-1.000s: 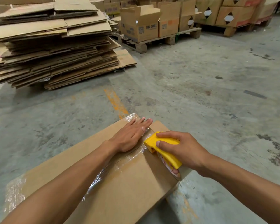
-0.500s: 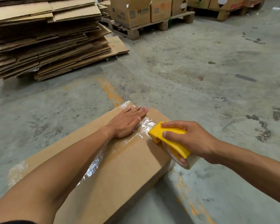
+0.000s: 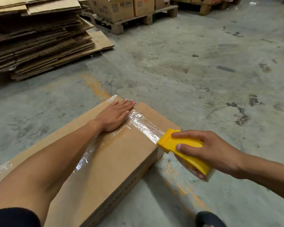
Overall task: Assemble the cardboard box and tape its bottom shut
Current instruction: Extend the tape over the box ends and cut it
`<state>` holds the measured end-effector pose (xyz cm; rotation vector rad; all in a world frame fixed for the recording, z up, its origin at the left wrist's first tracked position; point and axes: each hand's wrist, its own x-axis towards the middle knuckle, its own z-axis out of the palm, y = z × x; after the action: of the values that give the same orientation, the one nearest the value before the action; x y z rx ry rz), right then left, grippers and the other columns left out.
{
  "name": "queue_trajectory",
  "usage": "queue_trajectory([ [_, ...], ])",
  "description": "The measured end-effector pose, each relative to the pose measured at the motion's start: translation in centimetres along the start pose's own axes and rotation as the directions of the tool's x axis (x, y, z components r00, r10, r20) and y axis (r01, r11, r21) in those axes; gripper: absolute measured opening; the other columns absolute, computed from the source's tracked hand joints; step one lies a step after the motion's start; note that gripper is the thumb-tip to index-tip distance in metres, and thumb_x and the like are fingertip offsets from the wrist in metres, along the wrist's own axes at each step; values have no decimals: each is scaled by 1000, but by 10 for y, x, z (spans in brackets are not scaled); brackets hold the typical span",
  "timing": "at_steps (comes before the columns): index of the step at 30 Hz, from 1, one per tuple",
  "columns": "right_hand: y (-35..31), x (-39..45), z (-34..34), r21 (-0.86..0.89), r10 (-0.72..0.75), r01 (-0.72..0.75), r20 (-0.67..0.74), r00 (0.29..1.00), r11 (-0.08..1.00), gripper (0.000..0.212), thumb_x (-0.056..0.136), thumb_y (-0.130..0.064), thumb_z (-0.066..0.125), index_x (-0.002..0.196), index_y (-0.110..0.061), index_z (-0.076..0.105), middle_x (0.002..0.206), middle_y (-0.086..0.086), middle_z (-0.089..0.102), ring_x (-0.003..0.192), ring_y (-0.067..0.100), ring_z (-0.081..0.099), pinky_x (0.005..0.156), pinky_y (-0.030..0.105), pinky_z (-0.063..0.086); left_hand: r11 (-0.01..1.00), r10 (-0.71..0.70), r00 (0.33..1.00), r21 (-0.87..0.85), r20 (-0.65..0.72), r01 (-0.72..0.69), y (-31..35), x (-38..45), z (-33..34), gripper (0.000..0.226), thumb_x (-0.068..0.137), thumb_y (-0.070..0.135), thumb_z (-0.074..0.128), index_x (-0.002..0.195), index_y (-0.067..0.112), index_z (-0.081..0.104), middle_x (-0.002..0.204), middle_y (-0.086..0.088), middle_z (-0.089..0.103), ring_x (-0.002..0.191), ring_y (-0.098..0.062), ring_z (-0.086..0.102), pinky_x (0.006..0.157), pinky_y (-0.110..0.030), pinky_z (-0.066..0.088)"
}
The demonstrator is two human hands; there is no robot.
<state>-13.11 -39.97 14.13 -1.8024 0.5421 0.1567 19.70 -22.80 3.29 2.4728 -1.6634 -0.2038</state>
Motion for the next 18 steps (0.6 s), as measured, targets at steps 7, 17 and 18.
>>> queue_trajectory([
  [7,22,5,10,99,16,-19,26,1000,995,34,89,-24,71,122,-32,66,66,18,68,45,29,59,51,39,56,999,-45,999,5,7,45,9,-4,-3,67,94,58,-1,156,31,5,164,14,1,149,-3,-9,122,-33,-4],
  [17,39,16,3,16,-14,15,-57,998,1000,28,88,-32,72,115,-39,71,116,-15,65,86,-10,66,66,8,52,981,191,976,16,107,-194,110,-6,12,68,96,57,-1,157,29,13,163,15,1,150,-9,-16,121,-39,-12],
  [18,39,17,3,14,-14,15,-55,998,1000,29,88,-31,72,116,-38,71,117,-19,63,83,-16,63,67,7,51,979,200,974,22,106,-203,116,-4,18,64,98,53,1,157,31,12,163,16,2,150,-9,-16,121,-39,-13],
])
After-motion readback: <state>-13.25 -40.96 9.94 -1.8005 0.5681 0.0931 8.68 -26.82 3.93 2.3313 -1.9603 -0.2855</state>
